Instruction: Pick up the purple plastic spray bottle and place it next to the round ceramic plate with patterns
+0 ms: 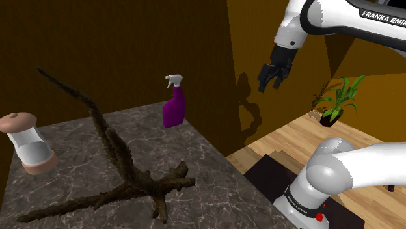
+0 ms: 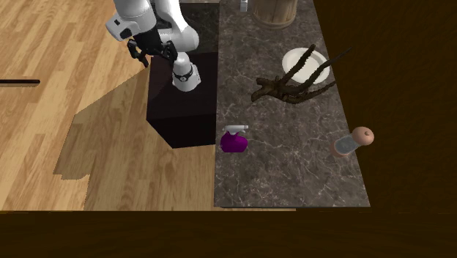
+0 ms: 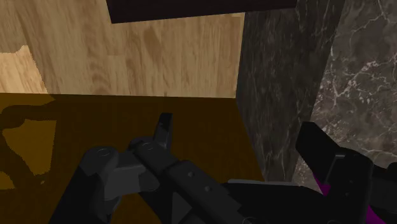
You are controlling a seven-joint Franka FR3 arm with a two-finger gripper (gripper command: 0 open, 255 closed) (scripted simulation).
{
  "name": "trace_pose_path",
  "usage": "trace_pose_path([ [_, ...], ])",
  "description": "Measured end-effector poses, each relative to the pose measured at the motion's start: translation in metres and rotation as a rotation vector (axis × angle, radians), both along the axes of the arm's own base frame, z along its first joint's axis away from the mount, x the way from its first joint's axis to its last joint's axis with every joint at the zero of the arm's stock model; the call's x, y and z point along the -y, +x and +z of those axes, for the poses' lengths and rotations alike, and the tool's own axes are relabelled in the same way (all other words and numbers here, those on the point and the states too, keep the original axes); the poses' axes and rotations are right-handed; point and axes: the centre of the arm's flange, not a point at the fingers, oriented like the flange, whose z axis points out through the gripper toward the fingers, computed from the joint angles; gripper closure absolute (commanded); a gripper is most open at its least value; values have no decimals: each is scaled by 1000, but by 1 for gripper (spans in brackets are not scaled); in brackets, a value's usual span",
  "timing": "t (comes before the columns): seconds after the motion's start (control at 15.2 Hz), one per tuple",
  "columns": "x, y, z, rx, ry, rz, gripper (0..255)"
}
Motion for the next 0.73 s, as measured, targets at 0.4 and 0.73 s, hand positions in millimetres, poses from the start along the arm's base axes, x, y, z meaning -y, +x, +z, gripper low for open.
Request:
trace_pose_path([
  [0.4,-54,6,-11,19,-30,-126,0],
  [0.73,-125,27,-25,42,-67,-290,0],
])
